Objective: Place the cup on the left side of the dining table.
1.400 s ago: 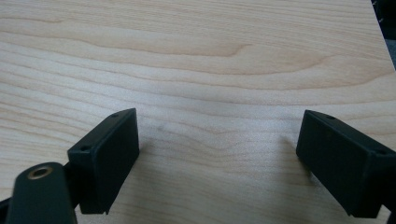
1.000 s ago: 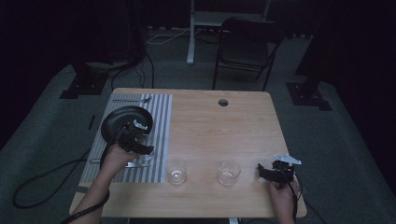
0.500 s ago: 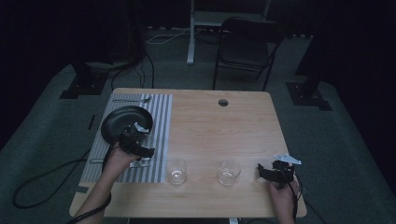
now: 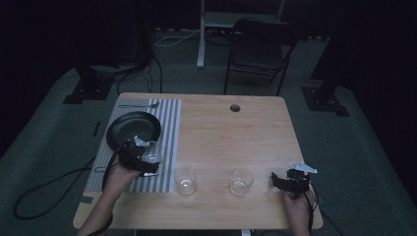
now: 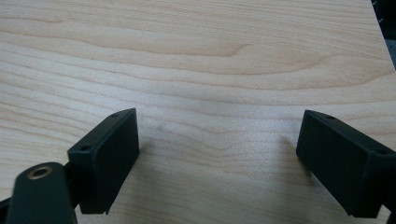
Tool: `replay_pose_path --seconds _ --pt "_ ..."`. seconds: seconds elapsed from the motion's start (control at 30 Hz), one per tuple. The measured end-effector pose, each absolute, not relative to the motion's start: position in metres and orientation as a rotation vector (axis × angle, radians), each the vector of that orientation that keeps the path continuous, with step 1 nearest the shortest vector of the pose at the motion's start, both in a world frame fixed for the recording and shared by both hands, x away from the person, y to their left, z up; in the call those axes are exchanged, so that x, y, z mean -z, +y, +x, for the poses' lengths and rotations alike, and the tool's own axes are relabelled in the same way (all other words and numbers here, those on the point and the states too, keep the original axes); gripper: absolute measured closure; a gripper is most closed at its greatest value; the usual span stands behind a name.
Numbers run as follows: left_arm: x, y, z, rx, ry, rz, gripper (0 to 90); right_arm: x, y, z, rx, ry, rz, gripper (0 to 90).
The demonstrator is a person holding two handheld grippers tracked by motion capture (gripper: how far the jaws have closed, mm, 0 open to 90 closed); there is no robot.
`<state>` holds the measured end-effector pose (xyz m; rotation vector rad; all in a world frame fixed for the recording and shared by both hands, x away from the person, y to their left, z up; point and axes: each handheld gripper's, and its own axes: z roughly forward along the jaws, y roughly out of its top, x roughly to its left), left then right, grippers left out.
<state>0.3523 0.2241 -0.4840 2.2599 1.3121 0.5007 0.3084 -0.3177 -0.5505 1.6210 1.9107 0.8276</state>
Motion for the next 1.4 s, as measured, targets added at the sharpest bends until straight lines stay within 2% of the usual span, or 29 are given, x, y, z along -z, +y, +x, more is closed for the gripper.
replay_pose_path --seconds 0.13,0.3,0.67,0.83,1.17,1.4 --pt "0.487 0.231 0.345 -0.419 1.323 2.2 0.1 0.55 -0.318 0.308 -0.828 1.911 1.621 12.7" --pt "0.495 0.236 0.332 -0.465 1.327 2.197 0.1 0.55 -0.318 0.308 -0.828 1.911 1.621 12.7" --pt "0.515 0.259 0.301 -0.516 1.405 2.078 0.1 0.55 -0.318 0.308 -0.826 1.911 1.621 12.7" --pt "0.524 0.271 0.292 -0.495 1.424 2.041 0.1 0.55 -0.317 0.308 -0.828 1.91 1.624 12.7" --pt "0.535 0.287 0.273 -0.633 1.485 2.01 0.1 0.55 -0.317 0.308 -0.827 1.91 1.623 12.7" --pt "0.543 0.3 0.264 -0.63 1.552 1.957 0.1 0.55 -0.317 0.308 -0.828 1.91 1.623 12.7"
